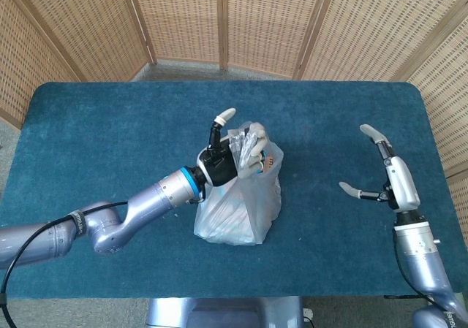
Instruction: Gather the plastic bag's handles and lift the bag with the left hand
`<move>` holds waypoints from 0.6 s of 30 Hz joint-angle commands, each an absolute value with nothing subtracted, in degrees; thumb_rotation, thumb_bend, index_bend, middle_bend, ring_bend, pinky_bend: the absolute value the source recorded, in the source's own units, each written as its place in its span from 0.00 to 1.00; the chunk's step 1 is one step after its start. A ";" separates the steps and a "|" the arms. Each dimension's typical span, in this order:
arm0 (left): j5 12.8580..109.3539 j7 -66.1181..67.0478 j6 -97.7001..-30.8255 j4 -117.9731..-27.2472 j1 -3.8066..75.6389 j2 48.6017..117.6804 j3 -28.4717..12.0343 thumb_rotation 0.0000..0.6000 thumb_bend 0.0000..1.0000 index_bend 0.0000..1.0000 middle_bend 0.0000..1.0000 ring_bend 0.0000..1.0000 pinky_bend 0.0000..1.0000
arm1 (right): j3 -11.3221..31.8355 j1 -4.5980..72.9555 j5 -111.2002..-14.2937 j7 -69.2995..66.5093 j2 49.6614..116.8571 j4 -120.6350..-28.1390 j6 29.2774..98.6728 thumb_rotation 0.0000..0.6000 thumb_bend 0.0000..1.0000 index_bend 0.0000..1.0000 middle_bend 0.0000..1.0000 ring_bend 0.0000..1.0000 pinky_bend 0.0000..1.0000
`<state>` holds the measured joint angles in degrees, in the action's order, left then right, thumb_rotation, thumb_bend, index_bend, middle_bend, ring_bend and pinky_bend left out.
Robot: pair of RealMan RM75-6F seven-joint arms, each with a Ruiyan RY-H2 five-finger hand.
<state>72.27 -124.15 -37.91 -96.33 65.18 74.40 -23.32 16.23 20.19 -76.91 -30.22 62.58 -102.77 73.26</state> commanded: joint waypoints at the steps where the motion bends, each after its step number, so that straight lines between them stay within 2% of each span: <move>1: 70.88 -121.97 -37.58 -97.50 63.85 73.82 -24.85 0.00 0.34 0.54 0.69 0.82 0.86 | 15.64 19.53 -77.22 -29.66 62.13 -102.75 73.71 1.00 0.10 0.01 0.10 0.07 0.09; 9: 70.44 -119.43 -37.43 -100.03 60.91 72.58 -28.15 0.00 0.34 0.57 0.70 0.83 0.86 | 13.44 17.82 -78.80 -26.23 61.71 -101.36 75.11 1.00 0.12 0.05 0.12 0.07 0.10; 18: 70.18 -116.96 -36.98 -101.80 58.95 71.83 -31.06 0.00 0.34 0.57 0.70 0.83 0.86 | 11.16 16.66 -80.34 -19.73 62.33 -98.95 76.34 1.00 0.14 0.14 0.17 0.12 0.11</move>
